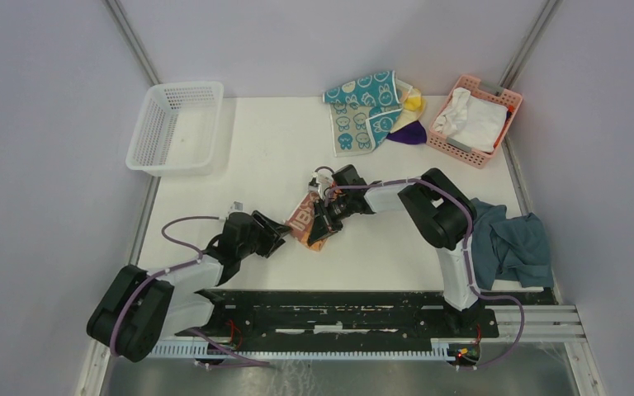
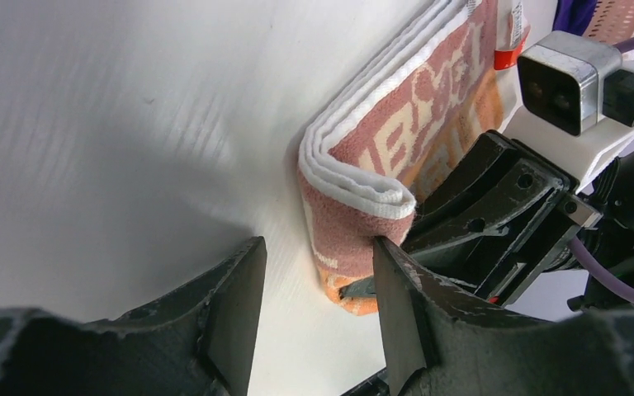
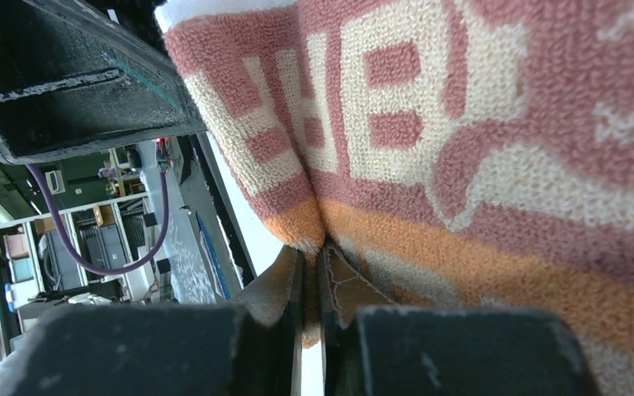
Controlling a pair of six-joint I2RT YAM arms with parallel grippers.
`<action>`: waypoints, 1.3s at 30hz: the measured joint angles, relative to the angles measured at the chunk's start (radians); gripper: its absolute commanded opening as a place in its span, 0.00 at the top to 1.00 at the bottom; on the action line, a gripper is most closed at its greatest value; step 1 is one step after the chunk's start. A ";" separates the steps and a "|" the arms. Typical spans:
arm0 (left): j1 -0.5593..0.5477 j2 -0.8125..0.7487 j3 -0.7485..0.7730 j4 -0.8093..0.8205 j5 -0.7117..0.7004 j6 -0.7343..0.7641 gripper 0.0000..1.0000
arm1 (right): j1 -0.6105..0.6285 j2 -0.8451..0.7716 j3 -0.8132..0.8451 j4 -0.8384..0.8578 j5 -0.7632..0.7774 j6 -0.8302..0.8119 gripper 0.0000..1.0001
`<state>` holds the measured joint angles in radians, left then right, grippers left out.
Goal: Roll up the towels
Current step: Roll the towel at the center of the board.
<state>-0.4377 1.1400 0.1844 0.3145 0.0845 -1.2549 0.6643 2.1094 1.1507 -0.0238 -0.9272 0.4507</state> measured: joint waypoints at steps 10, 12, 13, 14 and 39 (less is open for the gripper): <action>0.000 0.059 0.016 0.051 0.002 -0.001 0.42 | 0.000 0.002 0.008 -0.019 0.002 -0.008 0.97; 0.000 0.084 0.027 0.064 0.001 -0.001 0.42 | 0.000 0.002 0.009 -0.020 0.002 -0.011 0.97; 0.000 0.097 0.034 0.069 0.001 -0.001 0.42 | 0.000 0.002 0.009 -0.020 0.002 -0.011 0.96; 0.000 0.111 0.042 0.077 0.002 -0.001 0.43 | 0.000 0.002 0.009 -0.021 0.002 -0.012 0.96; 0.000 0.272 0.156 0.032 0.027 -0.070 0.61 | 0.111 -0.320 0.004 -0.316 0.477 -0.303 0.59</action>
<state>-0.4377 1.4120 0.3408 0.3466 0.1120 -1.3247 0.7750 1.7893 1.1545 -0.3401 -0.4500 0.1474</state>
